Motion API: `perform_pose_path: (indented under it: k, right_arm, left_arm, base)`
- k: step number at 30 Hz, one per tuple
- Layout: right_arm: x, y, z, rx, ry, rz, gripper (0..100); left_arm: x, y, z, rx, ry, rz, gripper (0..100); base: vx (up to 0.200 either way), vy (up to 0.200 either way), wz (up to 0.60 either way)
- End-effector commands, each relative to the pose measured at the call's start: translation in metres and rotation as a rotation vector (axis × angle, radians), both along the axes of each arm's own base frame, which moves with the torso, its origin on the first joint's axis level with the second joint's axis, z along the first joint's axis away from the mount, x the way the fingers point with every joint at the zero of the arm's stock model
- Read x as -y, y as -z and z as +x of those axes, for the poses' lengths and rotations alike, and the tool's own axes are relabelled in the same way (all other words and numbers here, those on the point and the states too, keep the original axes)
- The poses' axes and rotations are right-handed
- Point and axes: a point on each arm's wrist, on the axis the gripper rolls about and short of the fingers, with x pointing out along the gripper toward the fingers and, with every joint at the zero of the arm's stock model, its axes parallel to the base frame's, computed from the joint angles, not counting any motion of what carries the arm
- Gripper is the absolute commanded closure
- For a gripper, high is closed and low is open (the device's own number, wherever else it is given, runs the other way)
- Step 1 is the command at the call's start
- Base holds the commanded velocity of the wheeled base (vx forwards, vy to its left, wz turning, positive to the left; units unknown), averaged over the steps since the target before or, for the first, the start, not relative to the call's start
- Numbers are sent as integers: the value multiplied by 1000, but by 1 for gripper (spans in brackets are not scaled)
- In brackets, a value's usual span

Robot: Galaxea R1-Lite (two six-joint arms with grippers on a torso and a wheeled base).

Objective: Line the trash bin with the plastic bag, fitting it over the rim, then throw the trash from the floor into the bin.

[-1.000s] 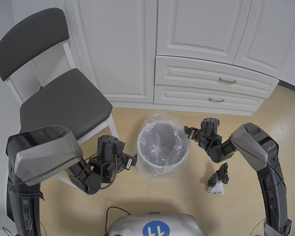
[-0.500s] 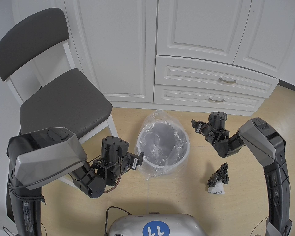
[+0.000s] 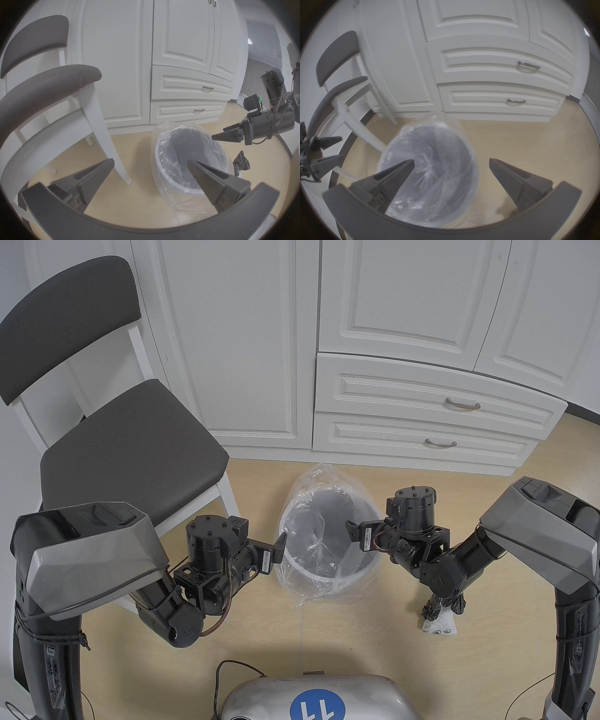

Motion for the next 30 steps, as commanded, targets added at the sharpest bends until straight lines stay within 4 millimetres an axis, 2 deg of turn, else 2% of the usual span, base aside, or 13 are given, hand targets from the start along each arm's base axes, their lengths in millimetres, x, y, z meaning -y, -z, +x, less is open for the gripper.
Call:
perform_pose_path:
  k: [1, 3, 4, 5, 7, 8, 14, 20, 24, 30]
  right_arm:
    - [-11, -3, -16, 3, -55, -58, 0]
    - [-12, 19, -14, -33, -64, -125, 0]
    - [-12, 19, -14, -33, -64, -125, 0]
    - [-13, 41, -8, -52, -59, -188, 0]
    - [-13, 48, -5, -55, -45, -214, 0]
    - [-14, 60, 1, -57, -5, -257, 0]
    - [-16, 74, 8, -59, 21, -282, 0]
    - [-13, 69, 15, -39, 63, -280, 0]
    - [2, 42, 18, 0, 108, -289, 0]
    - [20, 24, 13, 9, 130, -314, 0]
  left_arm:
    - [-12, 10, -11, -21, -5, 9, 0]
    - [-13, 12, -14, -24, -7, 9, 0]
    - [-13, 12, -14, -24, -7, 9, 0]
    - [-14, 11, -13, -21, -13, 8, 0]
    - [-14, 11, -12, -20, -14, 7, 0]
    - [-15, 9, -12, -9, -17, 1, 0]
    - [-14, 2, -11, 43, -12, -28, 0]
    - [-14, -1, -10, 66, -9, -39, 0]
    - [-17, -2, -8, 74, -18, -44, 0]
    - [-21, -3, -6, 77, -34, -44, 0]
  base:
    - [0, 0, 0]
    - [0, 0, 0]
    - [0, 0, 0]
    - [0, 0, 0]
    - [0, 0, 0]
    - [0, 0, 0]
    - [0, 0, 0]
    - [0, 0, 0]
    - [0, 0, 0]
    - [0, 0, 0]
